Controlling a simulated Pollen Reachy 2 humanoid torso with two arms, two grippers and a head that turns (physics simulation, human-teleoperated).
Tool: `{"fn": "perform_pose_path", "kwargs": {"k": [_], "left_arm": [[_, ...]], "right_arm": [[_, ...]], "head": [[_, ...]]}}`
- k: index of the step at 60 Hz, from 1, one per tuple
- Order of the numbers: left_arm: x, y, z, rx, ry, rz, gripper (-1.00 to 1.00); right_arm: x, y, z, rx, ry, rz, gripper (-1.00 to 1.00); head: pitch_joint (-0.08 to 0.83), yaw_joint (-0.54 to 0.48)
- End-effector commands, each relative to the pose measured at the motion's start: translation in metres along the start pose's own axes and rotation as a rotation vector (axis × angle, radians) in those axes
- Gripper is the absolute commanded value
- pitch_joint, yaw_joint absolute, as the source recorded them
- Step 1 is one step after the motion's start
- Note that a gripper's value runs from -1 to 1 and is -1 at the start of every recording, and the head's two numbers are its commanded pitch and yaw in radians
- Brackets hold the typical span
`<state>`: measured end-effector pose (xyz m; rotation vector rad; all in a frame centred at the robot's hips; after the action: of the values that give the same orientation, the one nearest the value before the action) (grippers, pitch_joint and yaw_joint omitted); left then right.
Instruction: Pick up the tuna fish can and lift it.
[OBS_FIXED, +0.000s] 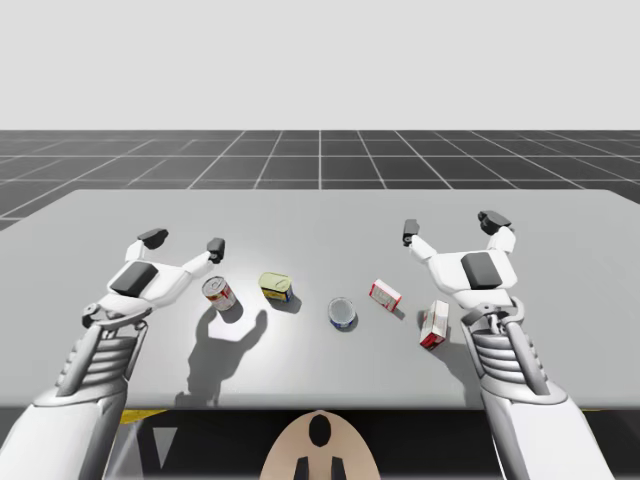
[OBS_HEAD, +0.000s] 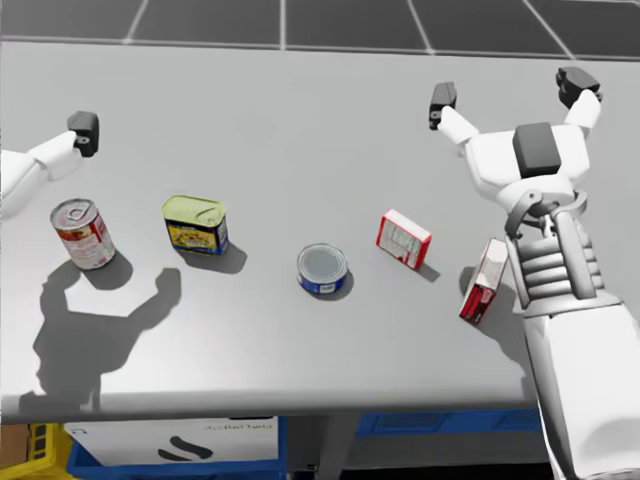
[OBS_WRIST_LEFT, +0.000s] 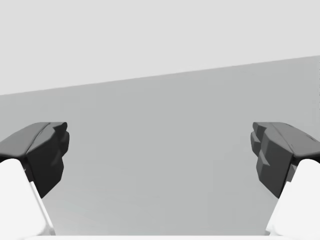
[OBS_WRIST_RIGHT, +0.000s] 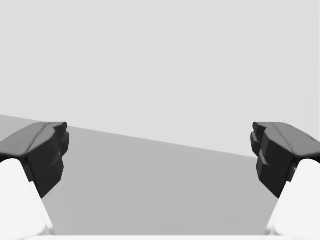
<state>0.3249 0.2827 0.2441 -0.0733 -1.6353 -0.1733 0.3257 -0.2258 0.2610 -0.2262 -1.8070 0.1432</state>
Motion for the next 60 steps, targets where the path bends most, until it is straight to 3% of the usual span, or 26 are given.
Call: {"fn": "perform_pose_path", "kwargs": {"k": [1, 9, 18, 23, 34, 40, 44, 45, 47, 49, 60], "left_arm": [[0.003, -0.001, 0.002, -0.002, -0.009, 0.009, -1.00], [0.004, -0.002, 0.003, -0.002, -0.012, 0.013, -1.00], [0.006, -0.004, 0.004, -0.004, -0.019, 0.016, -1.00], [0.008, -0.005, 0.006, -0.005, -0.024, 0.020, -1.00], [0.007, -0.005, 0.006, -0.009, -0.020, 0.019, -1.00], [0.008, -0.005, 0.006, -0.011, -0.019, 0.020, -1.00], [0.007, -0.005, 0.006, -0.012, -0.016, 0.018, -1.00], [0.007, -0.006, 0.006, -0.013, -0.015, 0.018, -1.00], [0.007, -0.006, 0.006, -0.014, -0.014, 0.016, -1.00], [0.007, -0.007, 0.006, -0.015, -0.014, 0.016, -1.00], [0.007, -0.008, 0.006, -0.018, -0.017, 0.016, -1.00]], "right_arm": [[0.001, 0.001, 0.000, 0.002, 0.000, -0.004, -1.00], [0.005, 0.001, 0.001, 0.011, -0.003, -0.020, -1.00], [0.016, 0.003, 0.012, 0.073, 0.031, -0.080, -1.00], [0.027, 0.008, 0.029, 0.121, 0.039, -0.057, -1.00], [0.060, 0.024, 0.077, 0.247, 0.089, -0.068, -1.00], [0.064, 0.035, 0.098, 0.323, 0.121, -0.080, -1.00], [0.061, 0.043, 0.115, 0.399, 0.152, -0.125, -1.00], [0.060, 0.045, 0.119, 0.421, 0.167, -0.161, -1.00], [0.058, 0.047, 0.122, 0.449, 0.173, -0.171, -1.00], [0.055, 0.052, 0.130, 0.479, 0.205, -0.227, -1.00], [0.033, 0.072, 0.150, 0.576, 0.247, -0.247, -1.00]], "head": [[0.733, -0.10], [0.737, -0.10], [0.728, -0.10], [0.724, -0.09], [0.726, -0.09], [0.724, -0.10], [0.722, -0.10], [0.723, -0.10], [0.723, -0.10], [0.723, -0.10], [0.723, -0.10]]}}
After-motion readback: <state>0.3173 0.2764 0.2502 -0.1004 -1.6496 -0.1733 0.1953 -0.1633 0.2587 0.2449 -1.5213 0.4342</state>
